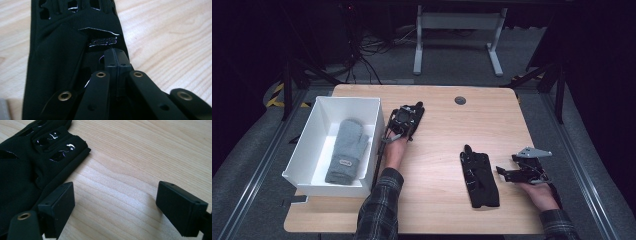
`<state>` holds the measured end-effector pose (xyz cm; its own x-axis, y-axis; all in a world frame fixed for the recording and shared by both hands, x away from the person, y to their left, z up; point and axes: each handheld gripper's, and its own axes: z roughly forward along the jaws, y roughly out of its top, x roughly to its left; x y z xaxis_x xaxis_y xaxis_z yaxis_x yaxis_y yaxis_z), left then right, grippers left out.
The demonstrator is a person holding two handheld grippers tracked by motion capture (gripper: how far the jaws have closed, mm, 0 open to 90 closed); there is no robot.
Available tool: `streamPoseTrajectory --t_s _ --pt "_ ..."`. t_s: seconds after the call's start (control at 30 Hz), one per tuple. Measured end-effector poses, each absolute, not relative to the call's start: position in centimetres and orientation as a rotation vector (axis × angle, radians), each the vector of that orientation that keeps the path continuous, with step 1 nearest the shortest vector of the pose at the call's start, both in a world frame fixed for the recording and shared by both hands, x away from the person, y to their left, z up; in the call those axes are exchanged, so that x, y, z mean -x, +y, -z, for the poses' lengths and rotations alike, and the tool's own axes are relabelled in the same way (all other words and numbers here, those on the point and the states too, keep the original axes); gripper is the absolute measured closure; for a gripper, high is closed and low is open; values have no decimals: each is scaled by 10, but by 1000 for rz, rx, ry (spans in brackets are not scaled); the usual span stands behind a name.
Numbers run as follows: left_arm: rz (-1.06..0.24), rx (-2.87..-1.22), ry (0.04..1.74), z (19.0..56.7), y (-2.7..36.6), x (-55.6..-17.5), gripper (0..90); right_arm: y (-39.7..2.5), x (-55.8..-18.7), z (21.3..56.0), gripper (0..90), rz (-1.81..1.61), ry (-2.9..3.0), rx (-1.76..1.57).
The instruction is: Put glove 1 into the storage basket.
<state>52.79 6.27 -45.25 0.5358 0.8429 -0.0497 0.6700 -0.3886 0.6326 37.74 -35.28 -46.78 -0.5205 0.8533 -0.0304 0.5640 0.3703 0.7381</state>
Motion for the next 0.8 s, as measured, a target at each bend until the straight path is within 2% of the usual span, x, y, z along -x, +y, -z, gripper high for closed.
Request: streamPoseTrajectory --t_s 0.4,0.8 --pt "-297 -2205 1107 454 48 -495 900 -353 -377 468 159 -959 2227 -1235" --pt "-189 -2202 996 457 38 -445 900 -353 -377 468 158 -959 2228 -1230"
